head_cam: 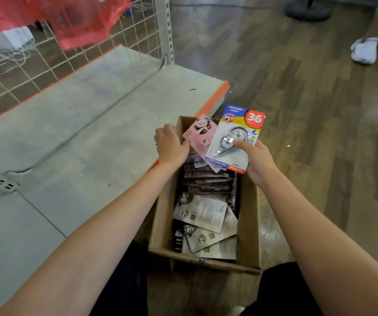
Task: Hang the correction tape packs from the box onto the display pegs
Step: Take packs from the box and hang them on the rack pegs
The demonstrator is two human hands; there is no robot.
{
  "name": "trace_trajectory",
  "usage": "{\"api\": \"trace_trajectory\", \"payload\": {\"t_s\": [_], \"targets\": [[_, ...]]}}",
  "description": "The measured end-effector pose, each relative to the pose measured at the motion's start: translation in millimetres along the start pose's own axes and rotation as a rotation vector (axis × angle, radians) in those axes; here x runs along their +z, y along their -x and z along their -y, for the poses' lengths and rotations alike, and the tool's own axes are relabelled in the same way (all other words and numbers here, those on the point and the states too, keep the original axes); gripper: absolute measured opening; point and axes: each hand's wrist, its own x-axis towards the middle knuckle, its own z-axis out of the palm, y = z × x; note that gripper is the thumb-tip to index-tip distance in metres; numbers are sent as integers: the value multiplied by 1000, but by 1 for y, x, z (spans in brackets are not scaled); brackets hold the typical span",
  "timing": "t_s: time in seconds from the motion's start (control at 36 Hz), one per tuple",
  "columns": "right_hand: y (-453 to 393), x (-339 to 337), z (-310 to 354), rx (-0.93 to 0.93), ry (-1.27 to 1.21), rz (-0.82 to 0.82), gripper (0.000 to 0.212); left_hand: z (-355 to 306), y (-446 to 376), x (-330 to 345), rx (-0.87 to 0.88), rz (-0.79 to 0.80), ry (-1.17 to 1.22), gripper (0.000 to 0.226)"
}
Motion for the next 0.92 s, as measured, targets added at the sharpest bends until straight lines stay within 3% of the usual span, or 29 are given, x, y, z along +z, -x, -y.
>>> {"api": "trace_trajectory", "payload": {"t_s": [0.08, 0.14, 0.19, 0.28, 0.39, 0.56, 0.75, 0.83, 0.92], "targets": [[-3, -1, 4, 19, -150, -10, 23, -2, 7, 6, -240, 189, 338, 68], [-3, -1, 4, 50, -172, 31, 27, -7, 15, 5, -374, 398, 653, 59], [0, 4, 3, 101, -151, 97, 28, -12, 20, 4, -339, 495, 851, 33], [6, 14, -1, 133, -82, 189, 34, -17, 22, -6, -222, 423, 1068, 30], [15, 35, 3, 107, -74, 248, 28, -19, 19, -38, -165, 365, 963, 17], [18, 91, 53, 11, -22, 316, 17, -28, 3, -114, -99, 195, 822, 21], [17, 159, 129, -88, -70, 344, 30, -59, -9, -219, 81, -104, 621, 29], [28, 191, 169, -146, -93, 456, 34, -79, -12, -260, 210, -238, 549, 56], [42, 220, 206, -184, -101, 562, 59, -99, -15, -297, 305, -332, 516, 38]]}}
